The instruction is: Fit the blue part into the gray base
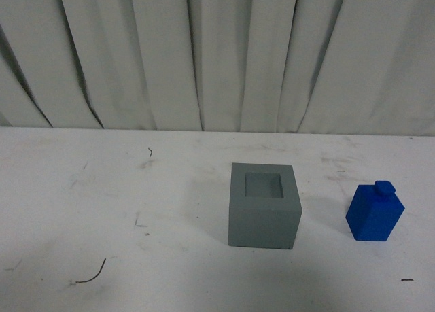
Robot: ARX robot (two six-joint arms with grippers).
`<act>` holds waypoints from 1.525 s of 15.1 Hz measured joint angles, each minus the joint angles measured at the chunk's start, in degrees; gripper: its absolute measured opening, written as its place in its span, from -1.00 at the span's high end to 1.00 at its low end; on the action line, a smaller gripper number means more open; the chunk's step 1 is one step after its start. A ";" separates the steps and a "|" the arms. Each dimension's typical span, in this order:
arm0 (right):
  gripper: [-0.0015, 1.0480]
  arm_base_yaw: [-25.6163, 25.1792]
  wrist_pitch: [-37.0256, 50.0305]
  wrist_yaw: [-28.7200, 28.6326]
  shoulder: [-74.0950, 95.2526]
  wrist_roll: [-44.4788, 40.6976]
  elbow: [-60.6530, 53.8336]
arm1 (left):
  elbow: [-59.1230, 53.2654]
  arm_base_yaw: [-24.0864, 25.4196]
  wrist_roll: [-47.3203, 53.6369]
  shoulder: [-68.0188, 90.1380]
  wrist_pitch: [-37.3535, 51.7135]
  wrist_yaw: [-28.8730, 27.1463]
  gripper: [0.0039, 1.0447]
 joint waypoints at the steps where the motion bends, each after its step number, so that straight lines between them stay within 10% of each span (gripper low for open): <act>1: -0.88 0.00 0.00 0.00 0.00 0.00 0.00 | 0.00 0.00 0.00 0.00 0.00 0.00 -0.88; 23: -0.88 0.00 0.00 0.00 0.00 0.00 0.00 | 0.00 0.00 0.00 0.00 0.00 0.00 -0.88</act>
